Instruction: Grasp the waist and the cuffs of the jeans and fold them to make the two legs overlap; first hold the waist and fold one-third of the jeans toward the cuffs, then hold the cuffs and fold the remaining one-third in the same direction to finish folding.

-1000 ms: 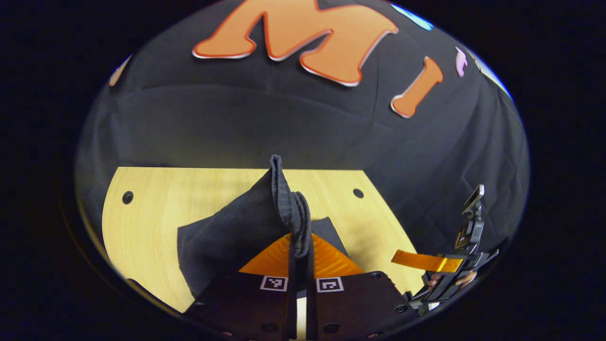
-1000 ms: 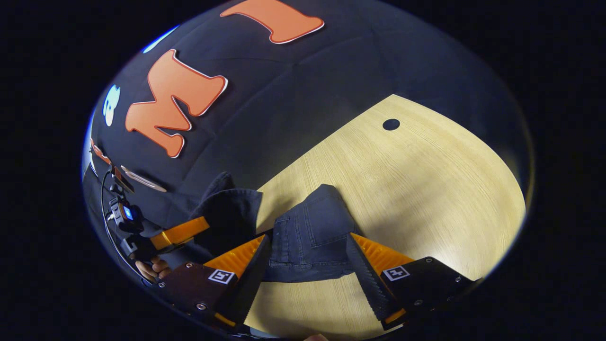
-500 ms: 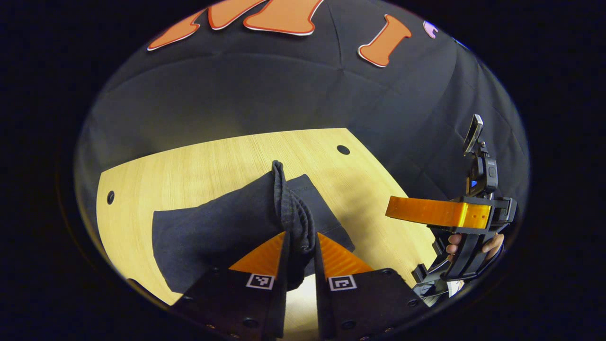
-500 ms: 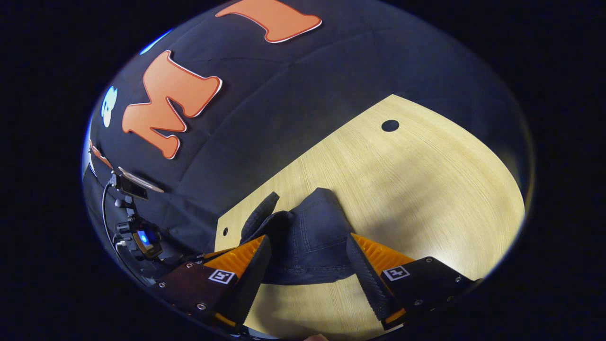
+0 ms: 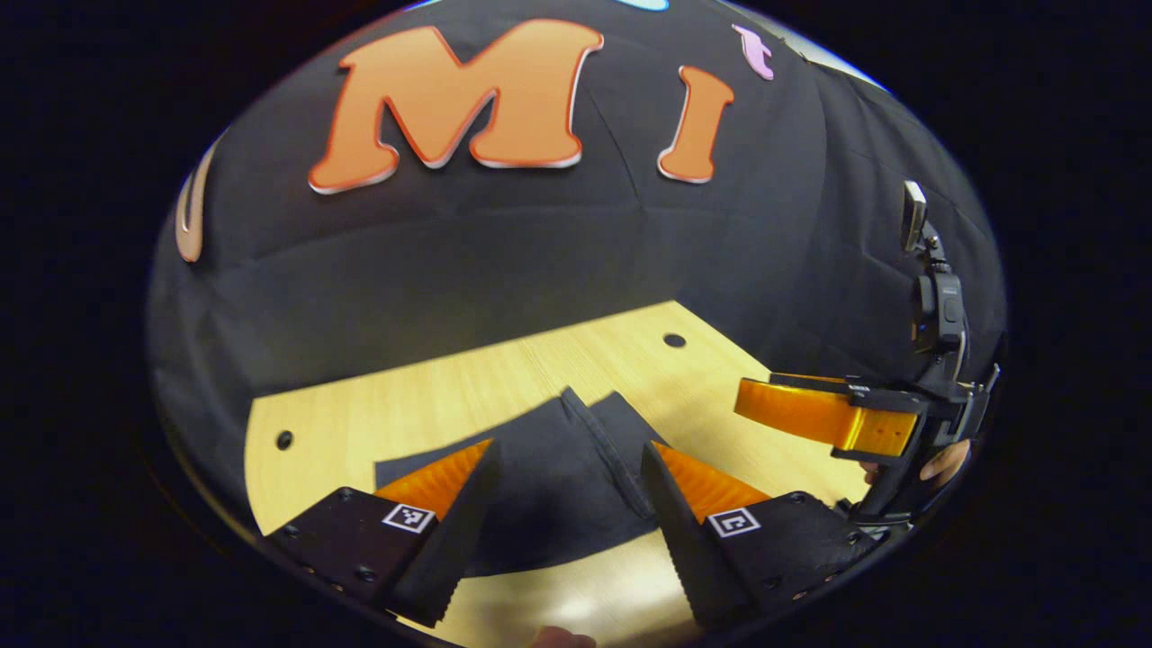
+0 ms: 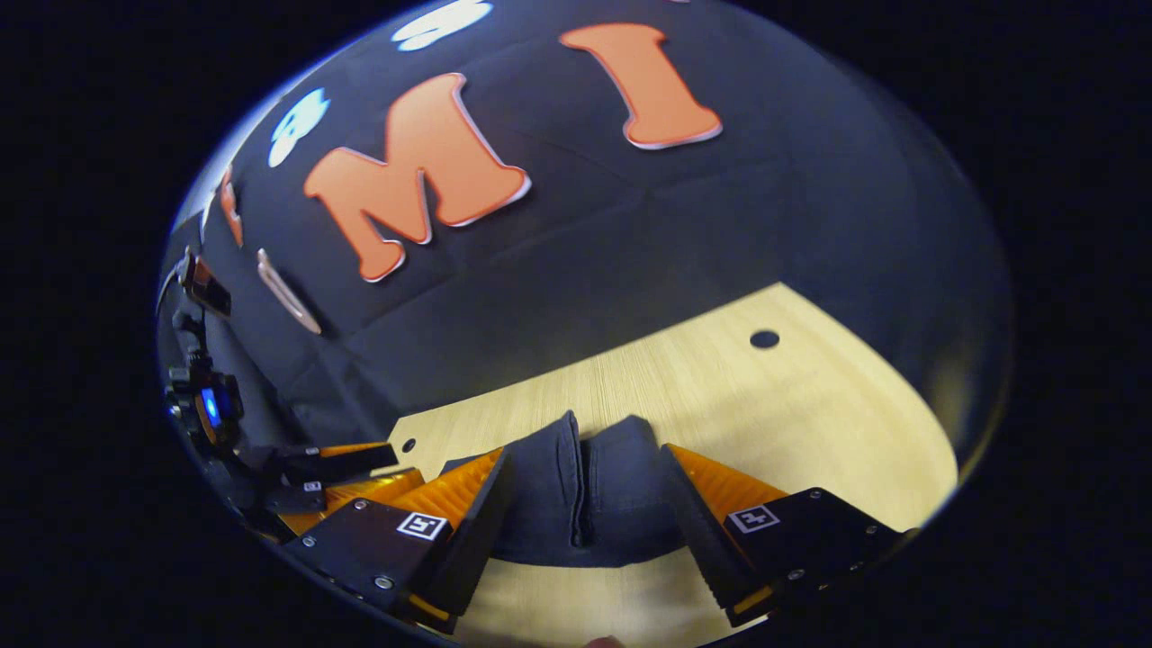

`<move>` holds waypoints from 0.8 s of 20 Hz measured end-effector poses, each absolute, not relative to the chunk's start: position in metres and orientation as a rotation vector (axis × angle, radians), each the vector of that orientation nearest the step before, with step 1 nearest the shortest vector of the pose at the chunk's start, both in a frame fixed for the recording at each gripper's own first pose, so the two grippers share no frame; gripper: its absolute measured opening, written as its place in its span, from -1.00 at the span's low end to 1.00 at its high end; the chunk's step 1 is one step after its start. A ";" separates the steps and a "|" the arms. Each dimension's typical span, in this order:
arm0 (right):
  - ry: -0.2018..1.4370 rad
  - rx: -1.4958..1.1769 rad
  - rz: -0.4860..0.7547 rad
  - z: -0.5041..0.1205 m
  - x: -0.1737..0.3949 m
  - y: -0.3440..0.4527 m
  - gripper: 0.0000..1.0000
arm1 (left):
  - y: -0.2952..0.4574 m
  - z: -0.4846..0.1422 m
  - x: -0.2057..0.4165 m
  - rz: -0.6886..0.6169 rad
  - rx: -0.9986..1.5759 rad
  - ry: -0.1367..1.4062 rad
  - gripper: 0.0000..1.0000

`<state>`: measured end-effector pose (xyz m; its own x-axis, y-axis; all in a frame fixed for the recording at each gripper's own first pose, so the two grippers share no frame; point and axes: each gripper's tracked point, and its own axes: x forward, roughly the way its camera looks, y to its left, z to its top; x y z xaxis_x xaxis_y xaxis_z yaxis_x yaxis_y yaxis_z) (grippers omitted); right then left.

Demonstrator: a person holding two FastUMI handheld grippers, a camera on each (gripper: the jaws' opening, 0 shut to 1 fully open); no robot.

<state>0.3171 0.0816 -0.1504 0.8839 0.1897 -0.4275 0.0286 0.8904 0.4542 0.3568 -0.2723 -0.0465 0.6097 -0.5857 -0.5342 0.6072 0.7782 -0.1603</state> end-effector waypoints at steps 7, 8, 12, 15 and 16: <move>0.202 0.202 0.141 -0.069 0.296 0.114 0.94 | -0.212 0.018 0.356 -0.475 -0.060 0.306 0.89; 0.174 0.167 0.137 -0.061 0.291 0.117 0.95 | -0.207 0.022 0.350 -0.458 -0.065 0.274 0.89; 0.051 0.082 0.074 -0.020 0.265 0.115 0.94 | -0.188 0.041 0.335 -0.417 -0.088 0.144 0.89; -0.010 0.011 -0.004 0.008 0.240 0.117 0.94 | -0.175 0.052 0.332 -0.419 -0.117 0.098 0.88; -0.027 -0.010 -0.018 0.015 0.233 0.123 0.95 | -0.166 0.056 0.327 -0.415 -0.122 0.080 0.88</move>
<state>0.2329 0.1231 0.0154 0.9995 -0.0180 0.0267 0.0183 0.9998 -0.0099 0.3275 -0.1662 0.0560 0.9122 -0.4064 -0.0523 0.3969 0.9080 -0.1340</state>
